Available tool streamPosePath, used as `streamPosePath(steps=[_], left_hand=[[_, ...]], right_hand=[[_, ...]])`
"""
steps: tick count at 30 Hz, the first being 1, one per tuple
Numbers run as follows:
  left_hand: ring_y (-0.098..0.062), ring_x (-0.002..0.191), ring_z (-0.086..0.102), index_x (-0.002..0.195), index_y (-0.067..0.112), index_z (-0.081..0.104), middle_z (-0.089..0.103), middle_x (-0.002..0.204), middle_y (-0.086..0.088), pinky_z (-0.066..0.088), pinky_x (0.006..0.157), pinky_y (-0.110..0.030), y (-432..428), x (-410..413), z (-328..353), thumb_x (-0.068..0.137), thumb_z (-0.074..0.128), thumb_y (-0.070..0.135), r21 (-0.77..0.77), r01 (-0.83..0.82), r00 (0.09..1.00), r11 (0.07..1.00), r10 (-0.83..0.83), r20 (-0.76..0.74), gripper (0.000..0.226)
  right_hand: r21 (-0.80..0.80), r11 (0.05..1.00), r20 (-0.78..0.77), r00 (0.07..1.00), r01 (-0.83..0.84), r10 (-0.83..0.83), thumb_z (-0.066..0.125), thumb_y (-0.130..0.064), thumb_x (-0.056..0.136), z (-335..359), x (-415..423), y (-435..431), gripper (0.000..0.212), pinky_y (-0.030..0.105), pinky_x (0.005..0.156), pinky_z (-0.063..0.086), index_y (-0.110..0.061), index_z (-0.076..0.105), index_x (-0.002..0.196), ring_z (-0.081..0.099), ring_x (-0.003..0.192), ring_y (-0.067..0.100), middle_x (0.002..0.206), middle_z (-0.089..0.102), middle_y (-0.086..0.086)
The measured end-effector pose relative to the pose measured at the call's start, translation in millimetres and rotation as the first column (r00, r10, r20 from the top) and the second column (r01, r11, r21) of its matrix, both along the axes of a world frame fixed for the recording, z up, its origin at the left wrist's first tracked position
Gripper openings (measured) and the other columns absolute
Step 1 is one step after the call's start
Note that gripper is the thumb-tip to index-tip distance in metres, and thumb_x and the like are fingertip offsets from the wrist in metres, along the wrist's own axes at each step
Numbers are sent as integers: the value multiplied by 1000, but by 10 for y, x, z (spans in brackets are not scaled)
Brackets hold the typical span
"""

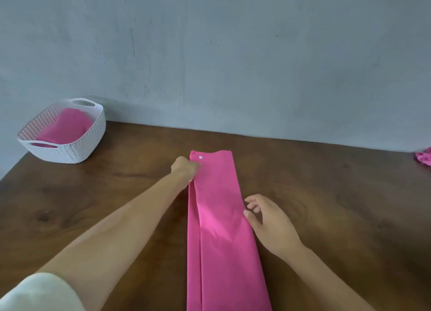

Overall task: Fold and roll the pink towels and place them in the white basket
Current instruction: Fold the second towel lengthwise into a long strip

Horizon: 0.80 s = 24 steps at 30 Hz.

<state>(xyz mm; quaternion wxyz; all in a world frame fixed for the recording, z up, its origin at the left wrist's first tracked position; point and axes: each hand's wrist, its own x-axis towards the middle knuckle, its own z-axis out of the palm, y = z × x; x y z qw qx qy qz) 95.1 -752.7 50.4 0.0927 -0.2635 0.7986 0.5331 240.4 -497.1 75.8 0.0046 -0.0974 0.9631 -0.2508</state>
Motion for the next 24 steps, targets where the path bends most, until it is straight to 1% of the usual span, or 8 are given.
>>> streamPosePath(steps=[3, 6, 9, 11, 14, 16, 19, 24], left_hand=[[-27, 89, 65, 108, 5, 61, 64, 102, -11, 50, 69, -33, 42, -151, 28, 91, 73, 29, 33, -58, 998, 998, 57, 22, 32], [-24, 86, 63, 103, 8, 59, 63, 99, -7, 53, 73, -34, 78, -243, 42, 91, 74, 27, 2, -32, 999, 999, 32, -13, 27], [-20, 75, 63, 88, 13, 62, 66, 85, -1, 49, 63, -30, 76, -239, -9, 92, 71, 23, -107, 94, 982, 990, -110, -150, 14], [-17, 68, 59, 82, 15, 62, 63, 76, 2, 44, 58, -29, 63, -195, -48, 93, 70, 21, -185, 194, 939, 963, -237, -250, 15], [-13, 55, 34, 62, 20, 38, 37, 58, 8, 28, 54, -31, 58, -103, -115, 91, 70, 15, -285, 302, 832, 910, -397, -386, 43], [-13, 56, 23, 61, 22, 26, 25, 58, 7, 21, 54, -33, 68, -59, -153, 89, 72, 12, -342, 346, 751, 873, -477, -456, 55], [-11, 60, 32, 61, 33, 32, 34, 62, 9, 27, 58, -30, 94, -28, -246, 88, 75, 13, -352, 371, 697, 859, -508, -506, 54], [-9, 62, 42, 68, 39, 47, 49, 66, 13, 29, 58, -22, 112, -35, -278, 91, 74, 18, -309, 402, 680, 862, -507, -530, 41]], right_hand=[[5, 1000, -5, 1000, -7, 7, 52, -40, 101, 4, -117, -69, 26, 23, 88, 50, -39, 52, 127, 52, 103, -10, 110, 56, -25], [-2, 1000, -9, 1000, -10, 10, 53, -39, 101, 68, -281, -110, 23, 20, 84, 49, -41, 52, 124, 53, 102, -10, 108, 56, -27], [9, 1000, -1, 1000, -20, 20, 55, -38, 100, 191, -523, -145, 24, 21, 83, 50, -39, 53, 124, 55, 101, -8, 109, 58, -24], [23, 999, 16, 999, -35, 34, 56, -38, 100, 281, -723, -175, 26, 23, 87, 51, -36, 53, 125, 56, 101, -5, 111, 58, -22], [79, 995, 43, 997, -66, 63, 58, -37, 100, 357, -1058, -227, 31, 28, 89, 51, -31, 52, 130, 56, 103, 1, 115, 59, -16], [127, 988, 63, 995, -84, 77, 59, -35, 99, 370, -1303, -275, 36, 30, 90, 52, -29, 50, 133, 57, 106, 6, 120, 59, -11], [217, 964, 119, 984, -154, 130, 59, -26, 100, 364, -1695, -382, 43, 36, 96, 51, -30, 45, 140, 55, 119, 14, 133, 54, -3], [335, 884, 319, 922, -324, 217, 47, 3, 95, 366, -2223, -536, 63, 46, 108, 41, -36, 43, 143, 33, 137, 22, 148, 36, 0]])
